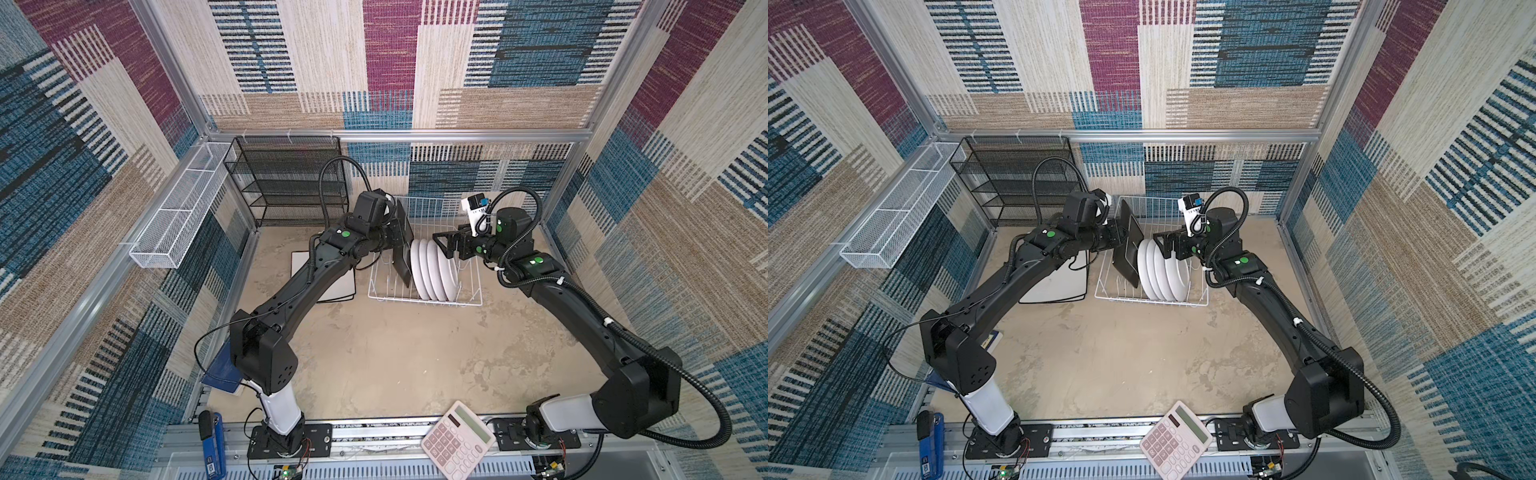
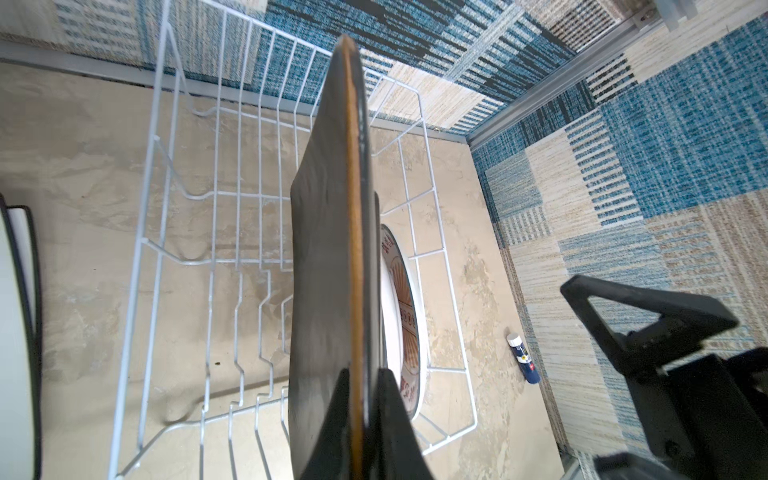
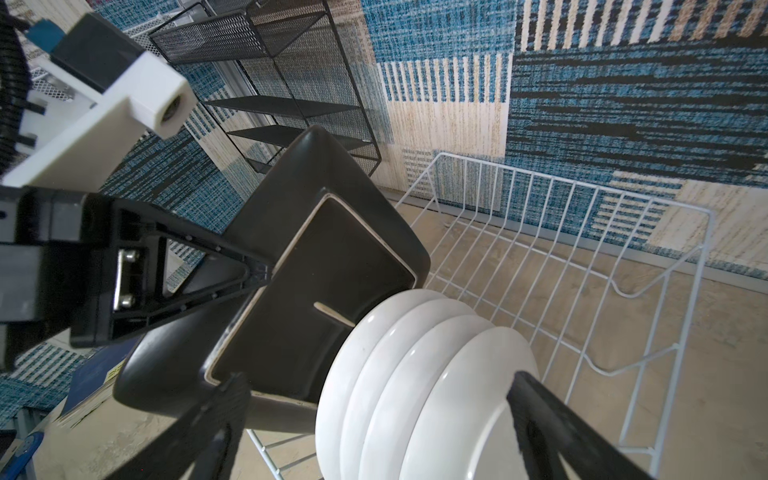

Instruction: Unload the plates from the dish rack

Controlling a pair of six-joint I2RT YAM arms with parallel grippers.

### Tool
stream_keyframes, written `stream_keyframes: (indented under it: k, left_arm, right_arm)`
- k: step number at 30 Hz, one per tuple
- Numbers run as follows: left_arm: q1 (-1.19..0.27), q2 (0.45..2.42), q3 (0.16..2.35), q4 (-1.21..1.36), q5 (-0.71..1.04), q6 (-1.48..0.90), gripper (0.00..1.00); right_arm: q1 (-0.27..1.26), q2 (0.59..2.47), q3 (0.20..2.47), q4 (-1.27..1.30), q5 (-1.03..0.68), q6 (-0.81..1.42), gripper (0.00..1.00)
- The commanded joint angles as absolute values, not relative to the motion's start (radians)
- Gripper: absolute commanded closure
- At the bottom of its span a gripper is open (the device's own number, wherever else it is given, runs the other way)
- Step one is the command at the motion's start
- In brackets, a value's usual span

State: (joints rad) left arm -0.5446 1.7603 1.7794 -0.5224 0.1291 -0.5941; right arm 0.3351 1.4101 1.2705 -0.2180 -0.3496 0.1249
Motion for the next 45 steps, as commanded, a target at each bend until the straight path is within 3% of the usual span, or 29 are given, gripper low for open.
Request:
stream_keyframes:
  k: [1,9,14,24,30,45]
  left_arm:
    - [-0.536,1.734,1.801,-0.434,0.115,-0.548,1.00]
    - [-0.516,1.724,1.809,-0.423,0.138,-0.520,1.00]
    - [-0.511,1.693,1.768,-0.344,0.147,-0.430,1.00]
    - [-0.509,1.611,1.741,-0.302,0.181,-0.005,1.00]
    - [-0.509,1.494,1.540,-0.094,0.221,0.210,1.00]
    - [-0.530,1.352,1.220,0.160,0.177,0.760,1.00]
  right_arm:
    - [0.334,1.419,1.286,-0.181,-0.374,0.170,0.01]
    - [0.334,1.444,1.313,-0.178,-0.395,0.254,0.01]
    - [0.302,1.453,1.345,-0.120,-0.518,0.454,0.01]
    - [0.268,1.492,1.336,0.017,-0.589,0.719,0.01]
    - [0.240,1.496,1.304,0.144,-0.674,0.871,0.01]
    - [0.237,1.622,1.413,0.029,-0.785,0.892,0.01]
